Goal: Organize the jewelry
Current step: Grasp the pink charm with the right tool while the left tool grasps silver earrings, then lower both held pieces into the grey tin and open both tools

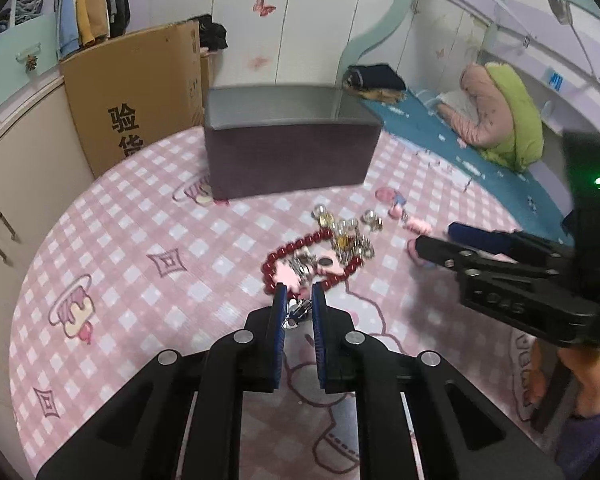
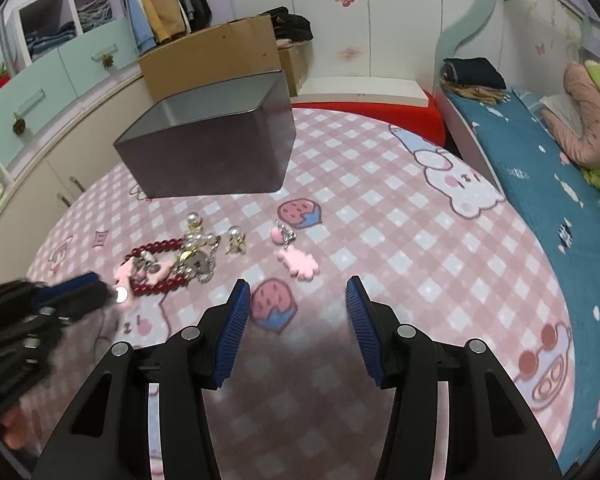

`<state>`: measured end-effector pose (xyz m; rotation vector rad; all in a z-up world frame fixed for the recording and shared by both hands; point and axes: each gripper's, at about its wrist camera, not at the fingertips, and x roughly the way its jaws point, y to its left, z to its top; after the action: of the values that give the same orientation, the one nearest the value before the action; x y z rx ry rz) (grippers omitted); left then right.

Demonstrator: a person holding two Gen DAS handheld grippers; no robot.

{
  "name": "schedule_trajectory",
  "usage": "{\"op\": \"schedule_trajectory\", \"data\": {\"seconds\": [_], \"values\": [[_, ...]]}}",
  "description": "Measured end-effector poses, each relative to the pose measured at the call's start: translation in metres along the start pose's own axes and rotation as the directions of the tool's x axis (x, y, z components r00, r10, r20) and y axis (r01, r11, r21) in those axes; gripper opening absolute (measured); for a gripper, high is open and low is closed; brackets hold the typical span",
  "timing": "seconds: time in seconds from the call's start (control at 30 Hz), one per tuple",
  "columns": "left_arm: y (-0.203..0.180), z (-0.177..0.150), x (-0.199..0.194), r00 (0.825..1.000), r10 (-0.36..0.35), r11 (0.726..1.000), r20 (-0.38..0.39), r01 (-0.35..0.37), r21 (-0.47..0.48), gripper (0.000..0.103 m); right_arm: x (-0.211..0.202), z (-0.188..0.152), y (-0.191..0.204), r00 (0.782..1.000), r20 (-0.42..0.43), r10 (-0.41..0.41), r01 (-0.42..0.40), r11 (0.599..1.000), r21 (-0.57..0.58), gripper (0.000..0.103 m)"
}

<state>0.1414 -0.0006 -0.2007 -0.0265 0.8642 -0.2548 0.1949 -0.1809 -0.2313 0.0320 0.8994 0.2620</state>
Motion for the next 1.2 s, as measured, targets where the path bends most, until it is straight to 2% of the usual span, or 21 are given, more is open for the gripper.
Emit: {"op": "schedule_trajectory", "data": {"seconds": [0.13,0.17,0.23,0.27,0.33,0.53,0.7,0.87,0.97,1.2], "values": [[0.007,0.008,-0.016,0.999,-0.018,1.000,0.036,0.018,-0.015,0.011,0.008,0.009,0.003,1.000,-0.005,-0.007,0.007,0.999,-0.031,0.047],[0.009,0.010,-0.020,0.999,-0.024,1.000,0.047,0.025,-0.014,0.011,0.011,0.011,0.005,1.000,-0.014,-0.004,0.003,0.999,-0.041,0.039],[0.012,0.012,-0.025,0.998,-0.027,0.999,0.060,0.028,-0.018,0.011,0.014,0.014,0.007,1.000,-0.015,-0.009,0.008,0.998,-0.063,0.032],[0.013,0.014,-0.027,0.997,-0.034,0.999,0.064,0.035,-0.019,0.011,0.015,0.014,0.009,1.000,-0.017,-0.010,0.009,0.997,-0.073,0.024],[0.014,0.017,-0.030,0.996,-0.044,0.999,0.072,0.046,-0.023,0.011,0.016,0.015,0.011,1.000,-0.019,-0.017,0.015,0.996,-0.091,0.017],[0.016,0.027,-0.035,0.994,-0.046,0.999,0.098,0.048,-0.017,0.011,0.005,0.012,0.013,1.000,-0.009,-0.002,0.001,0.996,-0.091,0.017],[0.018,0.040,-0.040,0.990,-0.060,0.998,0.124,0.062,-0.010,0.011,-0.025,0.021,0.017,0.998,0.055,0.018,-0.014,0.996,-0.083,0.017],[0.020,0.058,-0.043,0.985,-0.106,0.994,0.138,0.108,-0.012,0.011,-0.055,0.041,0.017,0.992,0.117,0.040,-0.032,0.997,-0.073,0.017],[0.022,0.073,-0.045,0.982,-0.100,0.995,0.159,0.102,-0.004,0.011,-0.068,0.057,0.018,0.986,0.156,0.053,-0.042,0.997,-0.071,0.017],[0.024,0.113,-0.041,0.976,-0.114,0.994,0.187,0.112,0.018,0.011,-0.073,0.098,0.027,0.976,0.200,0.086,-0.072,0.994,-0.078,0.017]]}}
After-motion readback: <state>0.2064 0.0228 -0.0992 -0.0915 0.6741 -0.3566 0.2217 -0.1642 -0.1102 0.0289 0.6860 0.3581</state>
